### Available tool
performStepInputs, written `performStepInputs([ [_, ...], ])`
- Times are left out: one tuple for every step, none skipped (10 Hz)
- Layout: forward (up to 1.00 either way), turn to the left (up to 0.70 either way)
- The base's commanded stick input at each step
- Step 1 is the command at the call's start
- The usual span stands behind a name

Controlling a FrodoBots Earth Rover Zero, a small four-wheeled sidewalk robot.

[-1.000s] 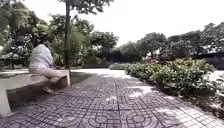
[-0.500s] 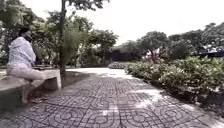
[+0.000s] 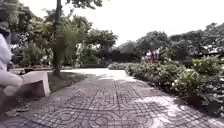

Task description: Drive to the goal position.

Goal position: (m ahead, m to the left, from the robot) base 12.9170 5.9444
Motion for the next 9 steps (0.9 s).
performStepInputs([
  [1.00,0.00],
  [1.00,0.00],
  [1.00,0.00],
  [1.00,0.00],
  [1.00,0.00],
  [1.00,0.00],
  [1.00,0.00],
  [1.00,0.00],
  [1.00,0.00],
])
